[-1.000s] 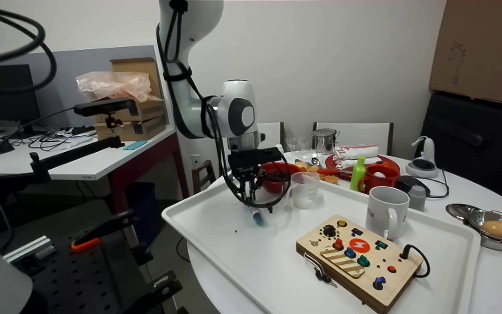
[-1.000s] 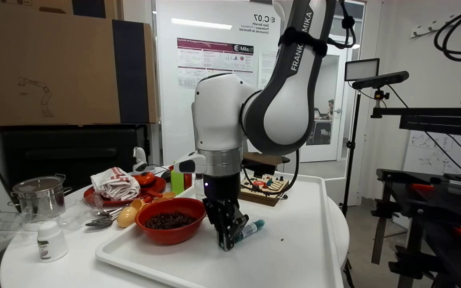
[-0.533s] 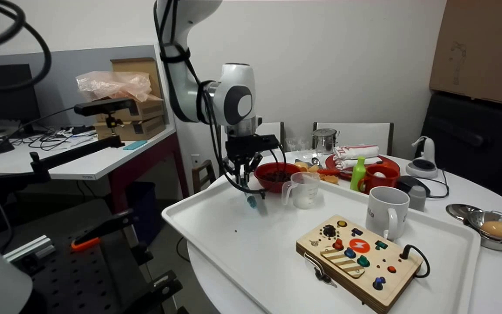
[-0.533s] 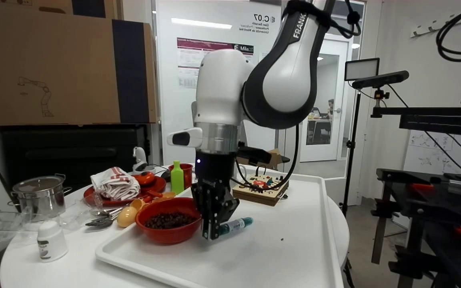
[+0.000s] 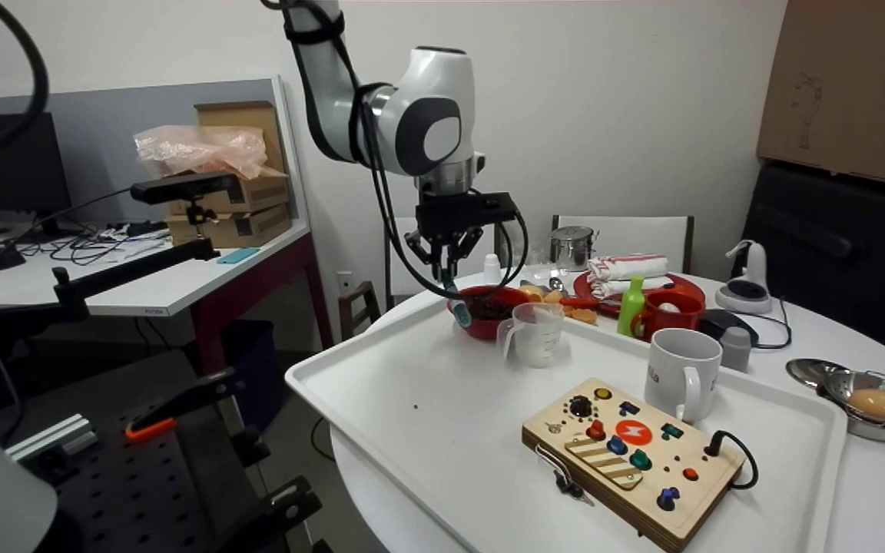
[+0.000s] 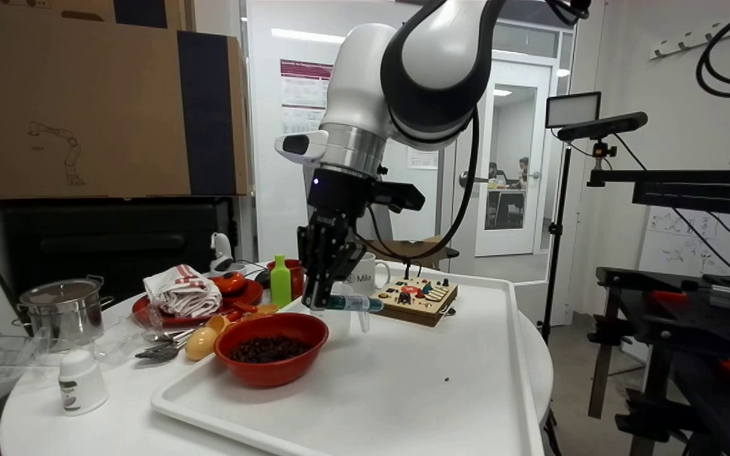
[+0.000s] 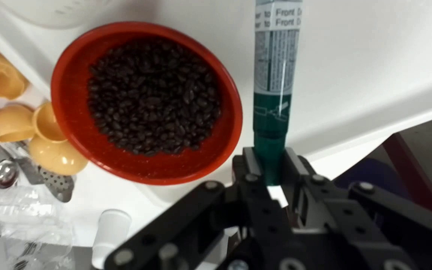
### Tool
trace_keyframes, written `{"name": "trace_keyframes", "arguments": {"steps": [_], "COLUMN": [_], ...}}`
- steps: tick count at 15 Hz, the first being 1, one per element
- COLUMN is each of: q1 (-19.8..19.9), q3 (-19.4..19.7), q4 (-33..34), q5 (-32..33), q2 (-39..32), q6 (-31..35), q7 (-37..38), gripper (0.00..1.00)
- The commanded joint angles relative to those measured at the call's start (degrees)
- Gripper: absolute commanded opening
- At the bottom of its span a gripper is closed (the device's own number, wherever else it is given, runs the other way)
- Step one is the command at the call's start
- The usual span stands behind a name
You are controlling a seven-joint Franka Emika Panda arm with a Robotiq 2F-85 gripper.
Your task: Pick the marker on the tray and put it in the white mug
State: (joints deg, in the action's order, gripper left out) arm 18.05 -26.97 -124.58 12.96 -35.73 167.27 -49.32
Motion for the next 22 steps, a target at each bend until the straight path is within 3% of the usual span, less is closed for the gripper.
{"name": "trace_keyframes", "arguments": {"steps": [1,7,11,13,14,17,18,19,22], "q1": [6.51,10.16,15.86,16.87,15.56,16.49,16.49,13.36,10.73], "q3": [-5.48,-4.34,-7.5,-7.35,-6.02,-6.3,-6.37,-3.68,-0.67], "q4": [0.05,1.38,1.3,0.77,1.09,1.1,1.09,1.17,2.79], "q5": [-5.01,-5.46,-4.95,-3.8,-1.99,-1.67,-1.66,-1.29,-1.96], "q2": [-1.36,-2.07,-2.64,-1.94,-1.96,-1.96,-1.96,-1.58,-3.24], "q6": [5.2,12.81,16.03,17.44,15.61,16.24,16.27,16.53,21.07], "q7": [-6.72,-3.51,1.69,4.29,4.0,5.49,5.64,6.33,10.87], "gripper": [0.05,0.05,0.05,0.05,0.19,0.19,0.05,0.05,0.05]}}
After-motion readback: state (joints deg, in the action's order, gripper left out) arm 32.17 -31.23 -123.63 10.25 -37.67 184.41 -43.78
